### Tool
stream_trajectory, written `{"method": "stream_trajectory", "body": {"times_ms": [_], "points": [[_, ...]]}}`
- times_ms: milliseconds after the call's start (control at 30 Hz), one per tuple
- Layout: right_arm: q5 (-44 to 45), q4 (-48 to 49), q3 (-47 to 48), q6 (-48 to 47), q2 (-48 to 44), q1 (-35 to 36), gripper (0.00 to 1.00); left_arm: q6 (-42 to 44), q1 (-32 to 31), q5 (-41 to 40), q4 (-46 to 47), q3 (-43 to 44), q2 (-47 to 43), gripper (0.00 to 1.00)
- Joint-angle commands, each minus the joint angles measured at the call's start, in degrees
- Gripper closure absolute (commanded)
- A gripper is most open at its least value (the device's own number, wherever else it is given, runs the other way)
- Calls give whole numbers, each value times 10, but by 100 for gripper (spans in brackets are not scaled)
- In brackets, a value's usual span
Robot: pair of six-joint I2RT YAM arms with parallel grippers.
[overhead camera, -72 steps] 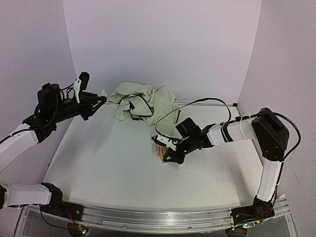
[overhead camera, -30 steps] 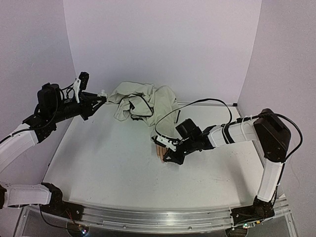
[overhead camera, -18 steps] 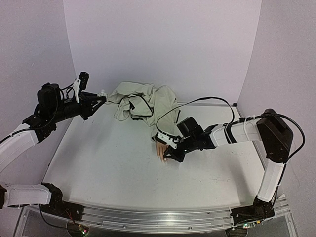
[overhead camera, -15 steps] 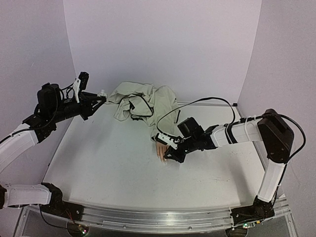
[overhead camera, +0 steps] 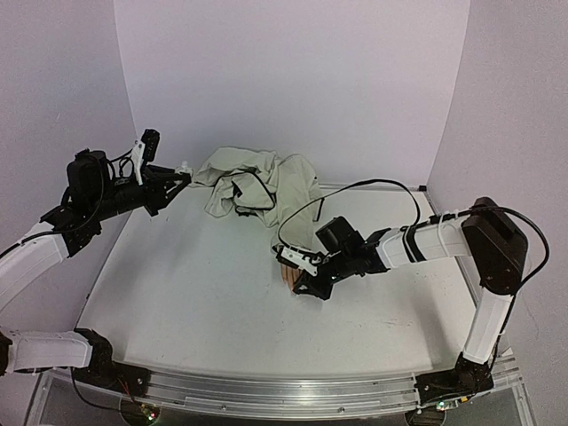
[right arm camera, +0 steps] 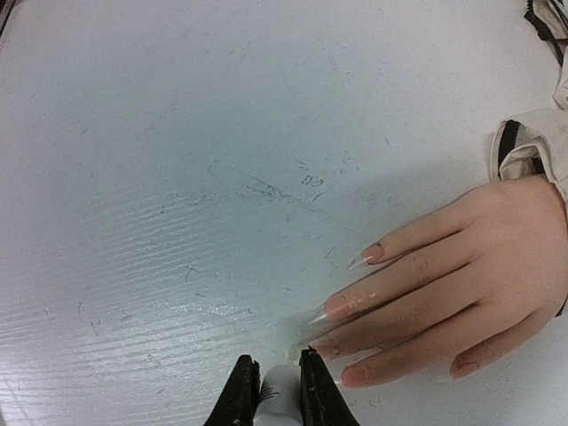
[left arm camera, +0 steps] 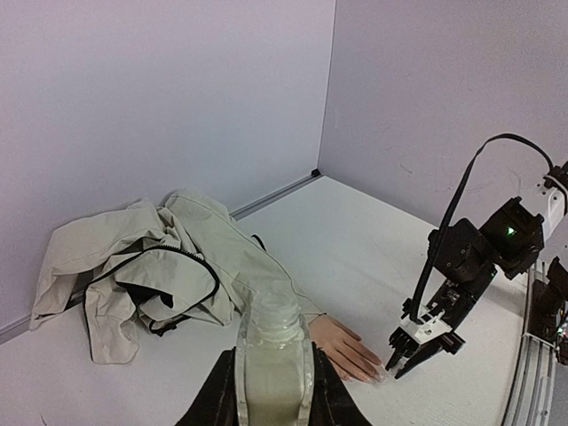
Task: Paint the nails
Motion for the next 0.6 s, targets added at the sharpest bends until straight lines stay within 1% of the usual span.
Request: {"method": "stream_trajectory", "body": {"times_ms": [0,333,567], "points": [[-21,-17,5,0,-14,5,100,-1,3,12,46,4,-8,100],[36,-4,25,7,-3,4,100,0,3,14,46,4,-7,100],[39,9,21,8,-11,4,100,0,3,14,45,4,-7,100]]}}
